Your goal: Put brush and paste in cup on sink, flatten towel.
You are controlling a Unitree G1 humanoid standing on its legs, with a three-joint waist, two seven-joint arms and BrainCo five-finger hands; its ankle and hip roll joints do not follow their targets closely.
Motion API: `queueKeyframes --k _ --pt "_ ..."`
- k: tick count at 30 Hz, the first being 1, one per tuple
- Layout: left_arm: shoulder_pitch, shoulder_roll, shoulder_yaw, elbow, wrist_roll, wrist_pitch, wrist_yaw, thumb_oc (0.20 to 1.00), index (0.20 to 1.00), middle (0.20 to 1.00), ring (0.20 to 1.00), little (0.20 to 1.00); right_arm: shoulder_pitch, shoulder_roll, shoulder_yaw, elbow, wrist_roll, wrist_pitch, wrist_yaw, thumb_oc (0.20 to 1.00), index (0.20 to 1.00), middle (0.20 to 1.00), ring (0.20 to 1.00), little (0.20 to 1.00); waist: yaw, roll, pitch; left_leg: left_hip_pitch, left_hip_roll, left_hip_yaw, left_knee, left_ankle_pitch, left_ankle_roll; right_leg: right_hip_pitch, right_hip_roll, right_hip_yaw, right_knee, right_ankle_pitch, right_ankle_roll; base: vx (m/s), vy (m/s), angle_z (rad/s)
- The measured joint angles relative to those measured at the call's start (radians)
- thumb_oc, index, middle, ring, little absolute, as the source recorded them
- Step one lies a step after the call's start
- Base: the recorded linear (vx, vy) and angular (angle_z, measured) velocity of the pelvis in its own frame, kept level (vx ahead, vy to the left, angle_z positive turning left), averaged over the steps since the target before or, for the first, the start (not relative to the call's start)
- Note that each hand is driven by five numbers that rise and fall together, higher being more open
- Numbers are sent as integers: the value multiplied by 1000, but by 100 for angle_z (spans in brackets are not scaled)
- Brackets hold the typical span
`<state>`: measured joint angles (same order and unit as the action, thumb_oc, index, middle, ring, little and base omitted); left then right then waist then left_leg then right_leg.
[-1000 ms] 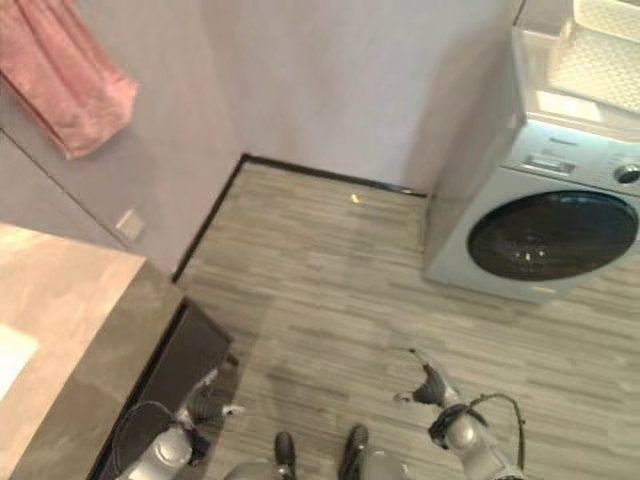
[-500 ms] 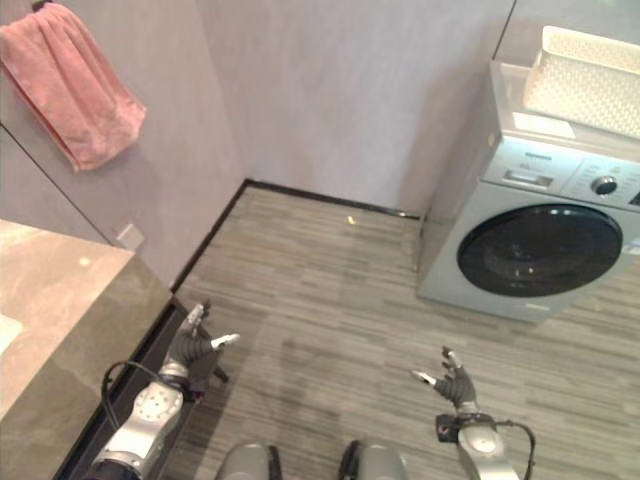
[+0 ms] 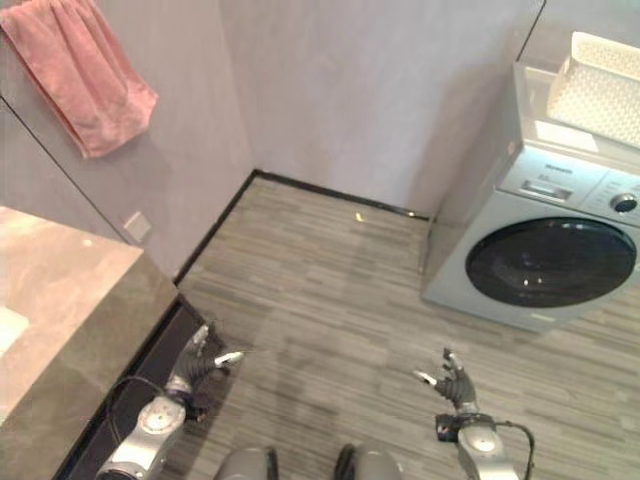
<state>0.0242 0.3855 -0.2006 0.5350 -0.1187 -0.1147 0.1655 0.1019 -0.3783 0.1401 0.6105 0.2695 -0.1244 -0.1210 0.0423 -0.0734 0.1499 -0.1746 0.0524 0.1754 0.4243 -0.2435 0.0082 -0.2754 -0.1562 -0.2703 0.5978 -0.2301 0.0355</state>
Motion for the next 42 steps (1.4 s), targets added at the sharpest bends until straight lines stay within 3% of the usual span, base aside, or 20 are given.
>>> queueKeyframes --k 3,4,7,10,14,17,18,19,21,22,26,27,30,31,34,36,37,40,41,42 --pt "61 -7 34 -5 1 11 1 1000 1000 1000 1000 1000 -37 3 4 23 -23 9 16 1000 1000 1000 1000 1000 7 9 21 8 8 58 73 -83 32 -204 -61 35 313 105 146 264 67 -84" --pt "64 -5 39 6 2 24 -1 1000 1000 1000 1000 1000 -13 6 1 3 -31 14 22 1000 1000 1000 1000 1000 -19 30 25 -1 21 41 83 -97 50 -226 13 100 163 78 152 234 14 -27" --pt "24 -3 45 19 3 20 -4 1000 1000 1000 1000 1000 48 2 -3 1 -40 17 34 1000 1000 1000 1000 1000 -61 -16 48 -6 -23 29 52 -83 70 -243 22 103 -153 109 133 421 -7 23" --pt "-43 -9 41 96 11 23 -7 1000 1000 1000 1000 1000 85 7 -9 17 -48 23 35 1000 1000 1000 1000 1000 -110 -18 54 -13 -57 -38 53 -96 74 -274 60 258 -303 148 149 351 -76 68" --pt "-30 -18 26 70 11 15 -7 1000 1000 1000 1000 1000 136 4 4 13 -80 23 64 1000 1000 1000 1000 1000 -125 -12 23 31 -60 -141 9 -139 30 -244 120 281 -238 175 103 486 -255 81" --pt "17 -18 19 97 9 15 -13 1000 1000 1000 1000 1000 132 -8 -3 26 -74 22 89 1000 1000 1000 1000 1000 -131 26 15 32 21 -175 139 -107 -61 -152 171 199 -252 212 -21 526 -440 71" --pt "9 -14 19 120 10 15 -16 1000 1000 1000 1000 1000 139 -19 2 21 -69 22 101 1000 1000 1000 1000 1000 -114 28 10 -85 66 -207 402 -18 -60 -121 192 148 -217 162 -92 415 -359 69" --pt "-3 -12 14 136 10 16 -16 1000 1000 1000 1000 1000 145 -30 3 6 -69 21 102 1000 1000 1000 1000 1000 -98 17 7 -129 78 -207 476 57 -31 -109 206 132 -199 135 -125 232 -196 49" --pt "-8 6 1 173 10 17 -18 1000 1000 1000 1000 1000 130 -47 4 -23 -69 12 102 1000 1000 1000 1000 1000 -77 -39 5 -169 95 -214 563 232 -61 -44 223 125 -201 104 -152 336 -140 22" --pt "-6 7 1 173 10 19 -19 1000 1000 1000 1000 1000 124 -48 3 -25 -68 12 102 1000 1000 1000 1000 1000 -78 -41 7 -171 95 -215 555 222 -56 -29 224 125 -210 104 -152 446 -138 47" --pt "-53 18 -12 150 10 18 -22 1000 1000 1000 1000 1000 126 -41 -22 -62 -66 12 103 1000 1000 1000 1000 1000 -88 -96 31 -244 110 -14 367 139 -61 122 217 122 -390 107 -148 499 33 58" --pt "-67 23 -8 130 10 7 -21 1000 1000 1000 1000 1000 143 -38 -37 -67 -67 13 102 1000 1000 1000 1000 1000 -81 -111 39 -272 114 106 201 135 -62 191 222 117 -485 118 -142 348 77 18" --pt "-47 45 -8 144 11 3 -21 1000 1000 1000 1000 1000 116 -38 -42 -67 -73 11 105 1000 1000 1000 1000 1000 -56 -80 60 -290 62 113 -138 188 -34 282 270 121 -513 132 -50 583 149 -9" --pt "-38 52 -8 146 12 5 -22 1000 1000 1000 1000 1000 133 -42 -42 -90 -81 13 108 1000 1000 1000 1000 1000 -62 -68 64 -309 61 154 -116 197 -23 329 285 125 -524 93 10 356 164 1" --pt "-2 70 22 121 11 14 -24 1000 1000 1000 1000 1000 142 -47 -42 -140 -91 20 128 1000 1000 1000 1000 1000 -48 -87 50 -328 28 225 -59 184 18 385 294 130 -544 57 36 583 361 -50" --pt "9 65 26 103 10 15 -24 1000 1000 1000 1000 1000 142 -53 -52 -162 -96 20 133 1000 1000 1000 1000 1000 -61 -68 47 -297 -16 242 -24 172 139 381 308 122 -461 54 40 408 355 -36" --pt "31 40 29 103 9 11 -26 1000 1000 1000 1000 1000 177 -70 -44 -177 -103 22 145 1000 1000 1000 1000 1000 -53 -13 25 -147 -45 286 -170 124 283 366 357 104 -298 49 61 302 300 -65" --pt "60 34 35 107 7 14 -30 1000 1000 1000 1000 1000 217 -58 -13 -249 -126 19 155 1000 1000 1000 1000 1000 -62 -58 -14 -14 -108 216 -286 176 242 233 193 37 39 -69 36 397 423 -39" --pt "48 25 30 109 8 8 -31 1000 1000 1000 1000 1000 223 -73 -14 -273 -127 19 155 1000 1000 1000 1000 1000 -71 -56 -12 0 -114 198 -285 154 240 212 154 54 77 -63 38 462 394 40" --pt "20 10 31 114 8 5 -31 1000 1000 1000 1000 1000 240 -70 -18 -284 -128 19 156 1000 1000 1000 1000 1000 -89 -63 -17 22 -145 158 -273 122 219 131 43 72 227 1 38 361 263 80"
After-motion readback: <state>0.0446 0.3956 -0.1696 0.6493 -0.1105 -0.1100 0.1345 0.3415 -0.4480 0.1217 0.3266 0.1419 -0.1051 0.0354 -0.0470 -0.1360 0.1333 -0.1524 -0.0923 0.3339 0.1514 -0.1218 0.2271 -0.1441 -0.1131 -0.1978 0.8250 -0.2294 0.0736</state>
